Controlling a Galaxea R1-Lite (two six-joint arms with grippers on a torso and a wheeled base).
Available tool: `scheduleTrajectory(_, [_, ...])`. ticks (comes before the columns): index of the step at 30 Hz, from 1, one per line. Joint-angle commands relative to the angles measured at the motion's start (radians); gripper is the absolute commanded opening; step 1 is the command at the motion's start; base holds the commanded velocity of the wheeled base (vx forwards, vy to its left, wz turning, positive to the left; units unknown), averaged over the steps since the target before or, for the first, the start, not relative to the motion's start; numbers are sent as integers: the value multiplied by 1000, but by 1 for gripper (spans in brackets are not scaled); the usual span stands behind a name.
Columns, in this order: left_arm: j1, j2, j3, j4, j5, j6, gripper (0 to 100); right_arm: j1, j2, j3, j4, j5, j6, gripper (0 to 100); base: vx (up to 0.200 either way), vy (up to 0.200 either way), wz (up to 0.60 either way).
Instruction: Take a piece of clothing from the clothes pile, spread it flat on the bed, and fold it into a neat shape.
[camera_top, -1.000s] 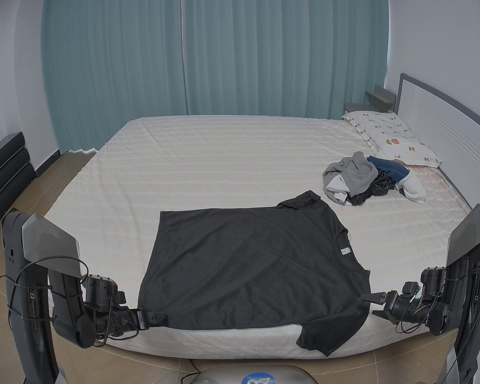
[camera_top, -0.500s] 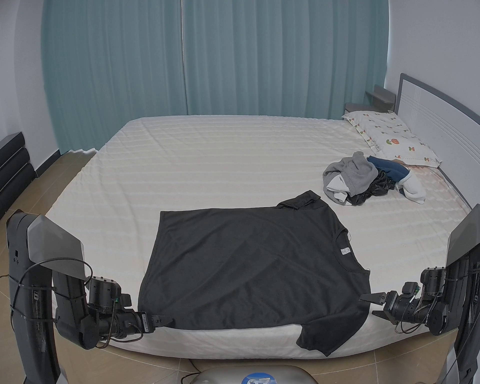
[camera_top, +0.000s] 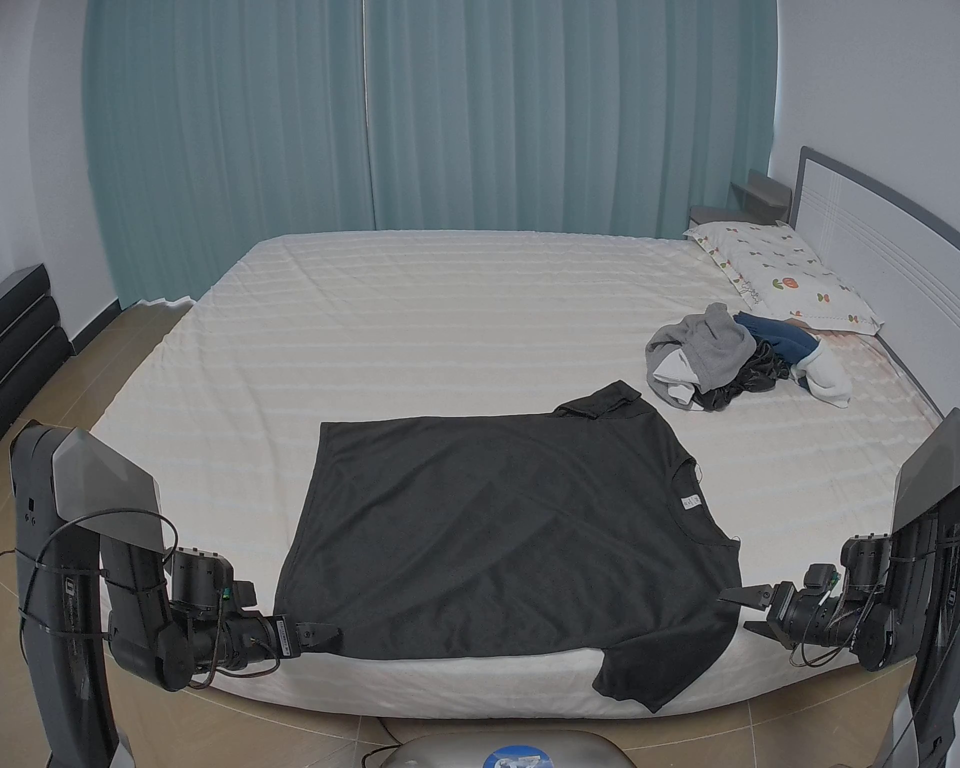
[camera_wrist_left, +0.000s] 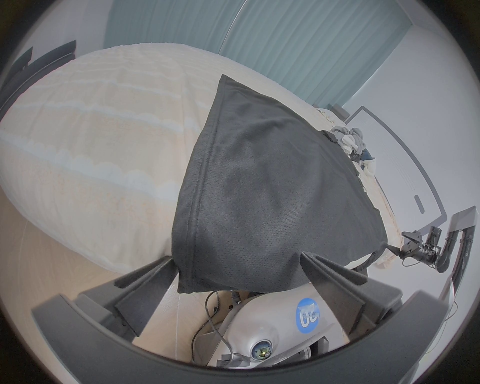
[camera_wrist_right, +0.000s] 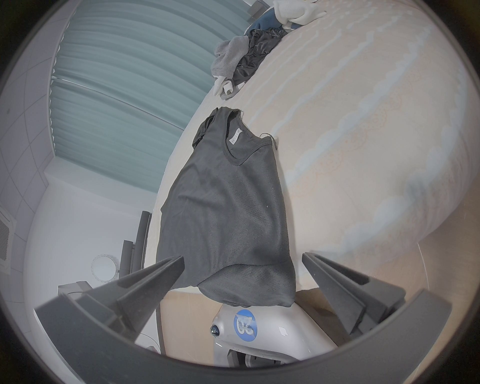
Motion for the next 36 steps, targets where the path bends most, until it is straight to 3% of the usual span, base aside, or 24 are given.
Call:
scheduleTrajectory(1, [8, 5, -12, -4, -26, 2, 100, 0, 2, 0, -9, 1, 0, 100, 0, 0, 0])
scheduleTrajectory(3, [8, 5, -12, -4, -26, 2, 100, 0, 2, 0, -9, 1, 0, 100, 0, 0, 0])
scheduleTrajectory(4, [10, 14, -12, -23, -83, 10, 100, 0, 0, 0, -10, 1, 0, 100, 0, 0, 0])
scheduleTrajectory(5, [13, 21, -12, -40, -87, 18, 100, 0, 2, 0, -9, 1, 0, 100, 0, 0, 0])
scheduleTrajectory(36, [27, 33, 97, -185, -110, 39, 100, 0, 2, 0, -9, 1, 0, 100, 0, 0, 0])
